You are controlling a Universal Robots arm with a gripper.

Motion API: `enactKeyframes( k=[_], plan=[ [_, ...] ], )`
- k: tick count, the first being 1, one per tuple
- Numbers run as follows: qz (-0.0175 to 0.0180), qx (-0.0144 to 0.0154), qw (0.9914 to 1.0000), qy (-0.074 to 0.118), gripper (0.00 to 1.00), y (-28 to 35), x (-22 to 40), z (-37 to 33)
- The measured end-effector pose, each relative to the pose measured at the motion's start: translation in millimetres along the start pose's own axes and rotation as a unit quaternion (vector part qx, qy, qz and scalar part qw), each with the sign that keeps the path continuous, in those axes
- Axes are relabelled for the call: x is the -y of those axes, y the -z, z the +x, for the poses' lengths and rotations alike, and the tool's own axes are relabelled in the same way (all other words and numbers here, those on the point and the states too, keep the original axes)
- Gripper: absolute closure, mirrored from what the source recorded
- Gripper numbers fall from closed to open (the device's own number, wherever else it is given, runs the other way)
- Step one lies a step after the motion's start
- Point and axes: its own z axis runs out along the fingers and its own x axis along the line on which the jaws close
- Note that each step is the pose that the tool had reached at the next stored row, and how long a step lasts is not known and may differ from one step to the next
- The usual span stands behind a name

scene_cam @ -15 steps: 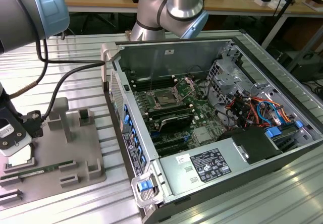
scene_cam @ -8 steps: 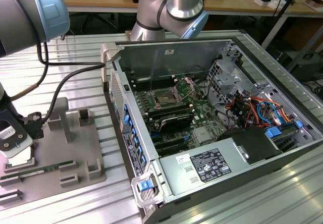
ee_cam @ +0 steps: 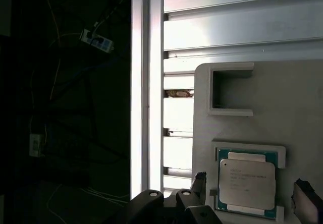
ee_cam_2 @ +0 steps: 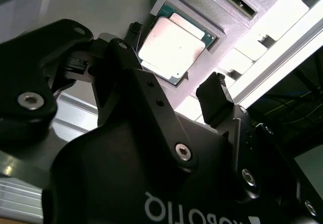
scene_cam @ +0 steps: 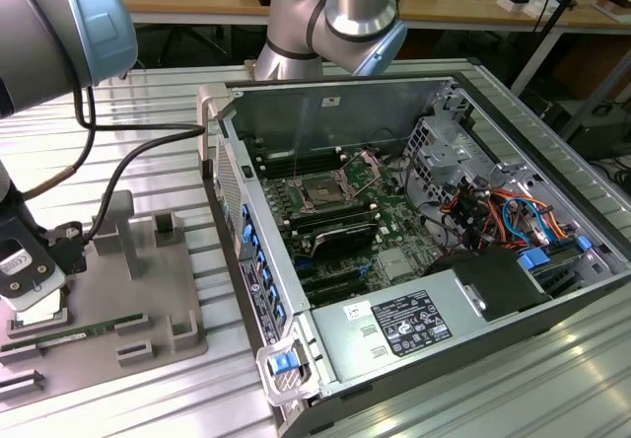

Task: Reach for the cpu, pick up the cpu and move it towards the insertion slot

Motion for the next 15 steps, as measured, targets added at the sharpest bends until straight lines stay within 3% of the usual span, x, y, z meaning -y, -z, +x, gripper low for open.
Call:
enactKeyframes(
  k=[4, 6, 8, 10, 15],
  plan=[
    [0.0015, 0.0, 1.0, 0.0, 0.27, -2.4, 0.1, -0.1],
    [0.0039, 0.0, 0.99999, 0.0, 0.27, -3.7, 0.0, 0.0],
    [0.0061, -0.0002, 0.99998, 0.0, 0.27, -8.8, 0.1, -0.4],
    [0.0065, -0.0003, 0.99998, 0.0, 0.27, -13.5, 0.2, -0.6],
    [0.0067, -0.0005, 0.99998, 0.0, 0.27, -17.5, -0.7, -0.7]
  ],
)
